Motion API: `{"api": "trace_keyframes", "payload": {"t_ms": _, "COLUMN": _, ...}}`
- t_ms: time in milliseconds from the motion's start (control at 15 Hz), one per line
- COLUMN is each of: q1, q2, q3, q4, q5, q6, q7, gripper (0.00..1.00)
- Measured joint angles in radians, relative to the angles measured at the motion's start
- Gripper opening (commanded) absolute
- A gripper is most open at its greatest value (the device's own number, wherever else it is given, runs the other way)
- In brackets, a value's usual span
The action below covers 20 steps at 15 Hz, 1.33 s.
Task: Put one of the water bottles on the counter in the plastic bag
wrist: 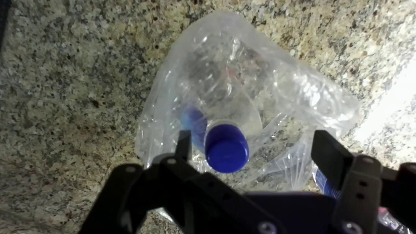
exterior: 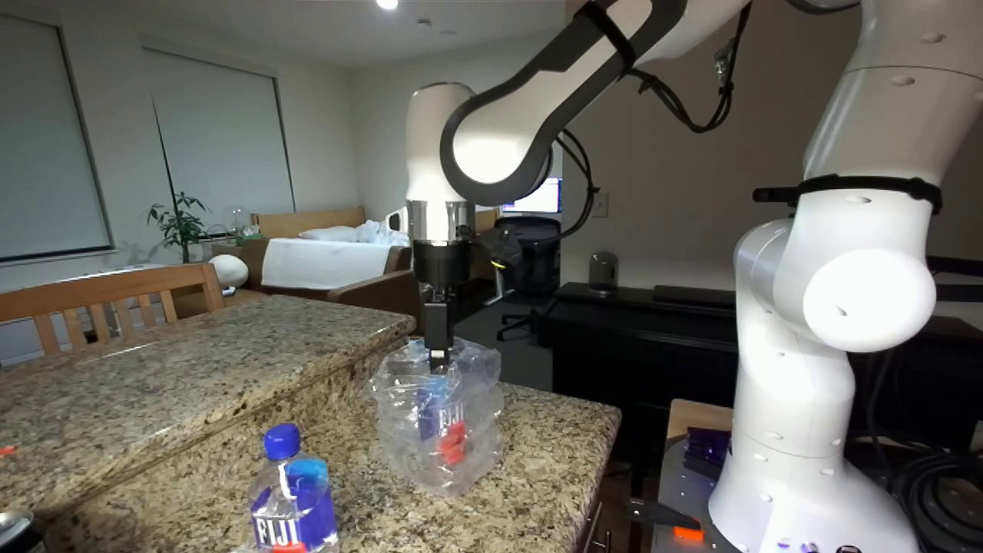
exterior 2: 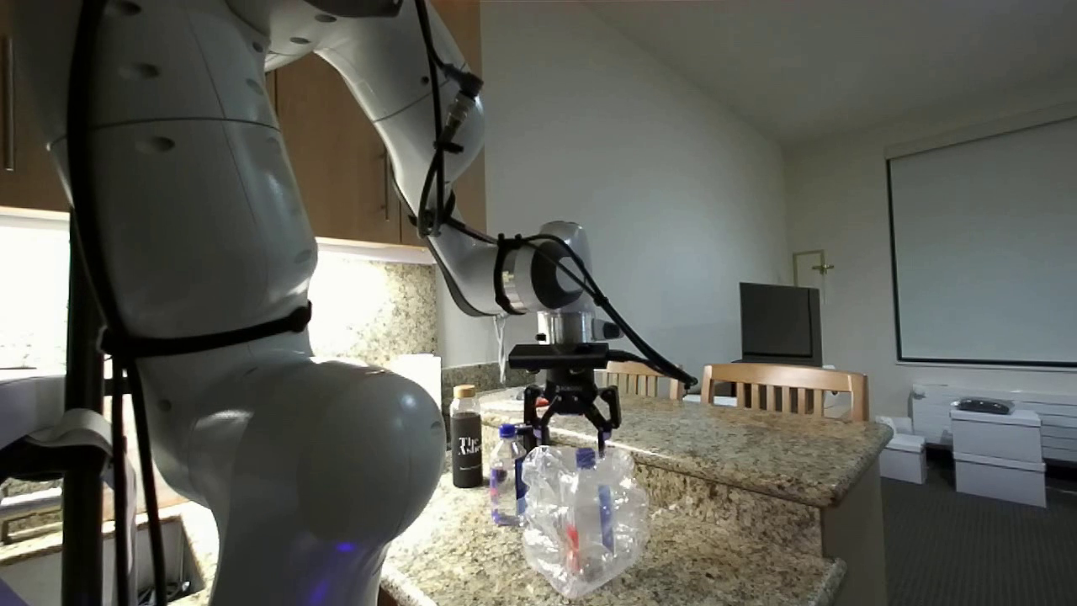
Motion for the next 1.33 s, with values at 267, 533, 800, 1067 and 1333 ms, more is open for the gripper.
{"api": "trace_keyframes", "payload": {"t_ms": 267, "q1": 0.000, "q2": 0.000, "q3": 0.000, "q4": 0.000, "q5": 0.000, "q6": 0.007, "q7": 0.000, "gripper": 1.00}}
{"api": "trace_keyframes", "payload": {"t_ms": 533, "q1": 0.000, "q2": 0.000, "q3": 0.002, "q4": 0.003, "q5": 0.000, "q6": 0.020, "q7": 0.000, "gripper": 1.00}}
{"api": "trace_keyframes", "payload": {"t_ms": 800, "q1": 0.000, "q2": -0.006, "q3": 0.006, "q4": 0.010, "q5": 0.000, "q6": 0.028, "q7": 0.000, "gripper": 1.00}}
{"api": "trace_keyframes", "payload": {"t_ms": 1067, "q1": 0.000, "q2": -0.022, "q3": 0.010, "q4": 0.019, "q5": -0.006, "q6": 0.031, "q7": 0.001, "gripper": 1.00}}
{"api": "trace_keyframes", "payload": {"t_ms": 1333, "q1": -0.001, "q2": -0.049, "q3": 0.011, "q4": 0.028, "q5": -0.024, "q6": 0.032, "q7": 0.006, "gripper": 1.00}}
